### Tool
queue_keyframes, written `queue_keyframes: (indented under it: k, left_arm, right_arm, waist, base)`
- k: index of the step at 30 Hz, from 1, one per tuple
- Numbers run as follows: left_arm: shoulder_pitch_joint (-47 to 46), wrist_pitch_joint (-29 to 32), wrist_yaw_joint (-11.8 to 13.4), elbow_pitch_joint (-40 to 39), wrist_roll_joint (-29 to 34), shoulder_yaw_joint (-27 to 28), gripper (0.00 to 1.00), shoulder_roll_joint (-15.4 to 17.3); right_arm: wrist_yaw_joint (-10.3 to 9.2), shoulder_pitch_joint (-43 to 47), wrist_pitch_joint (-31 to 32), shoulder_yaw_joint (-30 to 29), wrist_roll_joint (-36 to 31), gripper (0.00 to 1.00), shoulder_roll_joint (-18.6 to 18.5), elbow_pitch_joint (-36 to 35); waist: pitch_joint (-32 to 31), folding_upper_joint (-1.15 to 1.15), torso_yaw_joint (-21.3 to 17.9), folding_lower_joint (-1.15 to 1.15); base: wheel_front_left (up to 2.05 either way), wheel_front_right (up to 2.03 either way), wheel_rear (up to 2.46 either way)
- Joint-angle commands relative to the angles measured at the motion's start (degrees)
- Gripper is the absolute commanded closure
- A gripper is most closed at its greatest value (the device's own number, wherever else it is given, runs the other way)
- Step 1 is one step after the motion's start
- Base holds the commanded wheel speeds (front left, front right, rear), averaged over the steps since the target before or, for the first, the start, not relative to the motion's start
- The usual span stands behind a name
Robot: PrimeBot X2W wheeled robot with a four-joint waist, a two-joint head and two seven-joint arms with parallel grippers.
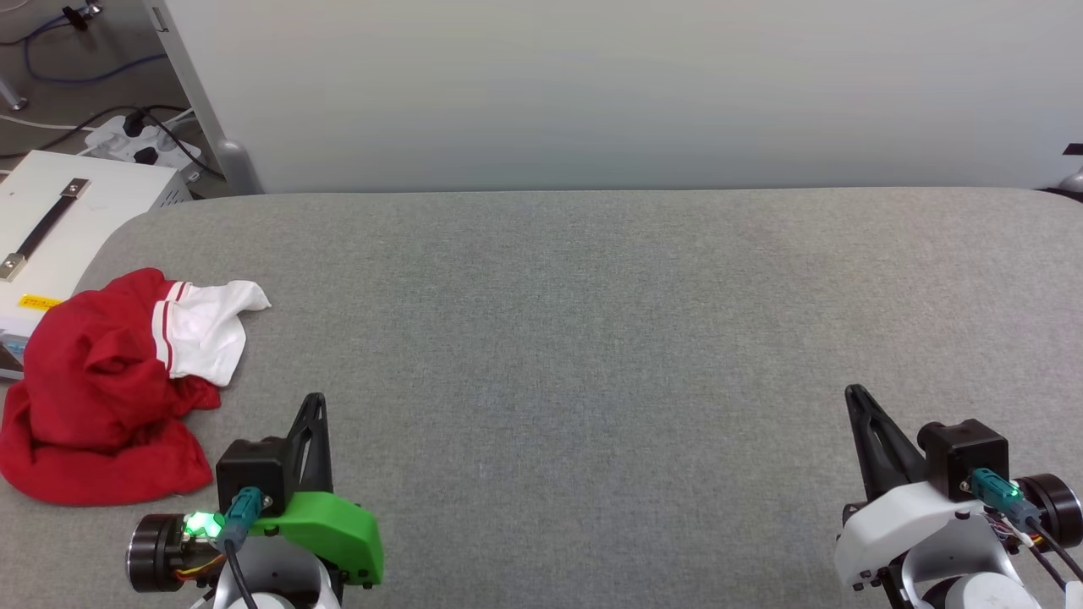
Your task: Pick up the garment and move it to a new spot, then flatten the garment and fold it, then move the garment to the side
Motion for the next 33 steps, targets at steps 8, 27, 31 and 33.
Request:
queue_keyframes:
  k: [8, 27, 31, 33]
  left_arm:
    - [-0.8, 0.0, 0.2, -0.1, 0.5, 0.0, 1.0, -0.3]
    - [-0.2, -1.5, 0.7, -0.2, -0.3, -0.5, 0.0, 0.0]
    - [-0.2, -1.9, 0.9, -0.3, -0.4, -0.6, 0.0, 0.0]
    - [-0.3, -2.2, 0.9, -0.3, -0.5, -0.7, 0.0, 0.0]
  right_arm:
    - [-0.04, -0.9, 0.2, 0.0, -0.6, 1.0, 0.0, 0.1]
    - [0.0, 0.0, -1.4, -0.9, 1.5, 0.0, 0.0, -0.7]
    - [-0.01, 0.0, -1.9, -1.2, 2.1, 0.0, 0.0, -0.9]
    - [-0.01, 0.1, -2.1, -1.3, 2.4, 0.0, 0.0, -1.0]
  waist:
    - [0.0, 0.0, 0.0, 0.0]
    - [0.1, 0.0, 0.0, 0.0]
    - [0.1, 0.0, 0.0, 0.0]
    - [0.1, 0.0, 0.0, 0.0]
  base:
    - [0.0, 0.0, 0.0]
    - [0.0, 0.0, 0.0]
    - [0.0, 0.0, 0.0]
    - [0.0, 0.0, 0.0]
